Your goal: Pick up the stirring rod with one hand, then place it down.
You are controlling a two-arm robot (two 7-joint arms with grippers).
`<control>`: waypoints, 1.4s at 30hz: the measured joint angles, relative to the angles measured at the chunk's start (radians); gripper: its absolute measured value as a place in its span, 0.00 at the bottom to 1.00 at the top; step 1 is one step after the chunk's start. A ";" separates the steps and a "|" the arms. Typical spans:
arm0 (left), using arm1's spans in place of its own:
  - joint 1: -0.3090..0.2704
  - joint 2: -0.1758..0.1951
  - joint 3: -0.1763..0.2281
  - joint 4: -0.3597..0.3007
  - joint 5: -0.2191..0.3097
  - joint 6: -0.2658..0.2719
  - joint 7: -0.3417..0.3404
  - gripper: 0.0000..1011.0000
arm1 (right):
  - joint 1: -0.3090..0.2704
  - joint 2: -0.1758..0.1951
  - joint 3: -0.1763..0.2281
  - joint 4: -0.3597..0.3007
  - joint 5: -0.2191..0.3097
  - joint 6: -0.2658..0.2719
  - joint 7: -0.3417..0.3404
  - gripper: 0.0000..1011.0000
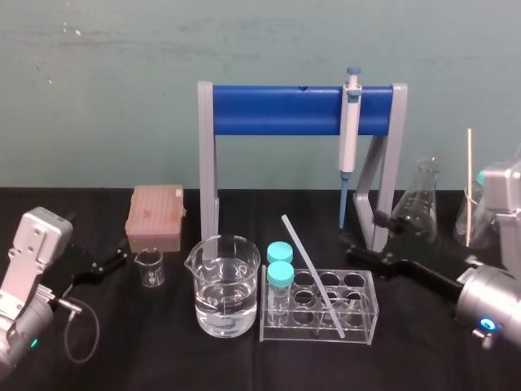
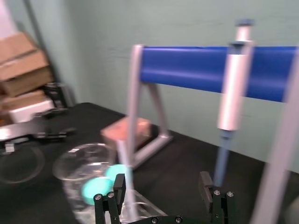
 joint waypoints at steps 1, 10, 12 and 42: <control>0.000 0.000 0.000 0.000 0.000 0.000 0.000 0.99 | 0.004 -0.001 -0.005 -0.003 0.003 0.006 0.016 0.99; 0.000 0.000 0.000 0.000 0.000 0.000 0.000 0.99 | 0.095 -0.039 -0.092 0.045 -0.040 0.027 0.109 0.99; 0.000 0.000 0.000 0.000 0.000 0.000 0.000 0.99 | 0.103 -0.044 -0.098 0.054 -0.045 0.028 0.112 0.99; 0.000 0.000 0.000 0.000 0.000 0.000 0.000 0.99 | 0.254 -0.181 -0.185 0.279 -0.168 0.010 0.140 0.99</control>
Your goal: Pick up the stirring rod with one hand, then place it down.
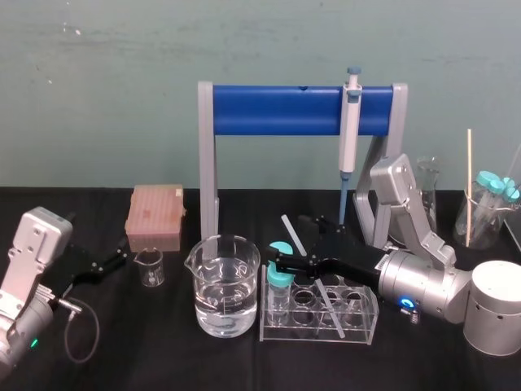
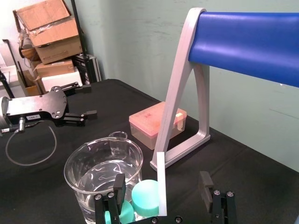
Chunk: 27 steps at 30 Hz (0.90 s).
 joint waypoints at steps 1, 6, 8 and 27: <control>0.000 0.000 0.000 0.000 0.000 0.000 0.000 0.99 | 0.000 0.000 0.000 0.000 0.000 0.000 0.000 0.99; 0.000 0.000 0.000 0.000 0.000 0.000 0.000 0.99 | 0.000 0.000 0.000 0.000 0.001 0.001 0.000 0.97; 0.000 0.000 0.000 0.000 0.000 0.000 0.000 0.99 | 0.000 0.001 0.000 0.000 0.001 0.002 0.000 0.94; 0.000 0.000 0.000 0.000 0.000 0.000 0.000 0.99 | 0.000 0.002 0.000 -0.001 0.004 0.003 0.000 0.39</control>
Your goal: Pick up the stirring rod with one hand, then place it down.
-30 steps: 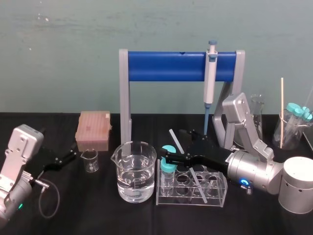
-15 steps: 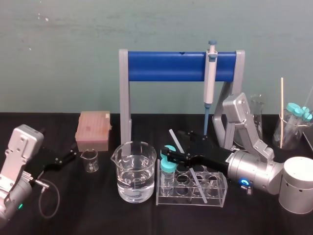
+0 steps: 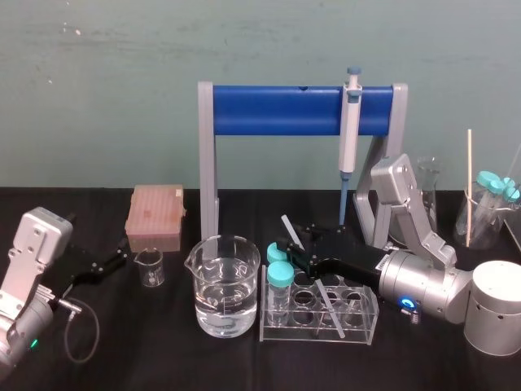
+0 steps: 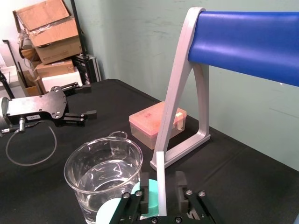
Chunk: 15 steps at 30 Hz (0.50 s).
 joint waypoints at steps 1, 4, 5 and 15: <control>0.000 0.000 0.000 0.000 0.000 0.000 0.000 0.99 | 0.000 0.000 0.000 0.000 0.000 0.000 0.000 0.35; 0.000 0.000 0.000 0.000 0.000 0.000 0.000 0.99 | 0.000 0.000 0.000 0.000 0.000 0.000 0.000 0.25; 0.000 0.000 0.000 0.000 0.000 0.000 0.000 0.99 | 0.000 0.000 0.000 0.000 0.000 0.000 0.000 0.22; 0.000 0.000 0.000 0.000 0.000 0.000 0.000 0.99 | -0.011 -0.002 0.012 -0.006 0.002 -0.015 0.000 0.07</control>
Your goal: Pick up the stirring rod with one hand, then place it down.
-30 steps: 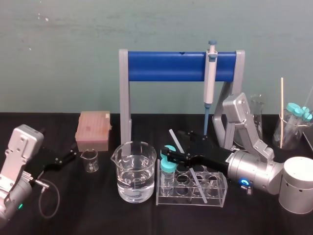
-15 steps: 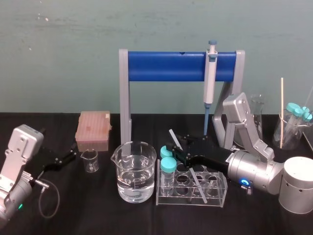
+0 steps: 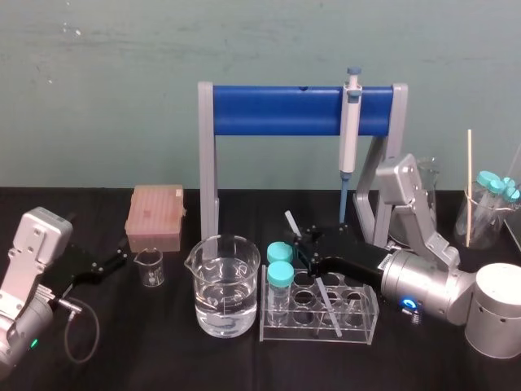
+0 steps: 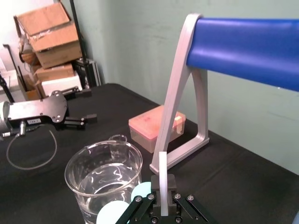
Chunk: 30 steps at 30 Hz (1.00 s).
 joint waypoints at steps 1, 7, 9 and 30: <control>0.000 0.000 0.000 0.000 0.000 0.000 0.000 0.99 | -0.004 -0.001 0.004 -0.002 0.001 -0.006 -0.001 0.07; 0.000 0.000 0.000 0.000 0.000 0.000 0.000 0.99 | -0.059 -0.002 0.048 -0.040 0.015 -0.102 -0.009 0.07; 0.000 0.000 0.000 0.000 0.000 0.000 0.000 0.99 | -0.087 -0.002 0.068 -0.058 0.018 -0.155 -0.012 0.07; 0.000 0.000 0.000 0.000 0.000 0.000 0.000 0.99 | -0.192 -0.020 0.286 -0.230 0.112 -0.386 -0.009 0.07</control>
